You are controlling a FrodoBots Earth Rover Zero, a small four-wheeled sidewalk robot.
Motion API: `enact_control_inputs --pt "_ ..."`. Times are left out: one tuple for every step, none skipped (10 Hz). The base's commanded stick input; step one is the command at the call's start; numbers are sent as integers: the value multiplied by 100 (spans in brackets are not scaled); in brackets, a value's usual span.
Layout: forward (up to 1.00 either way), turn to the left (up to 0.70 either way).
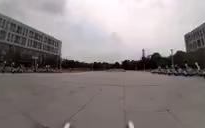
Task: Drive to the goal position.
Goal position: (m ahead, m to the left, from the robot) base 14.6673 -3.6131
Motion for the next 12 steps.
enact_control_inputs --pt "85 0" --pt "85 0" --pt "85 0" --pt "85 0" --pt "85 0" --pt "85 0" --pt "85 0" --pt "85 0" --pt "85 0" --pt "85 0" --pt "85 0" --pt "85 0"
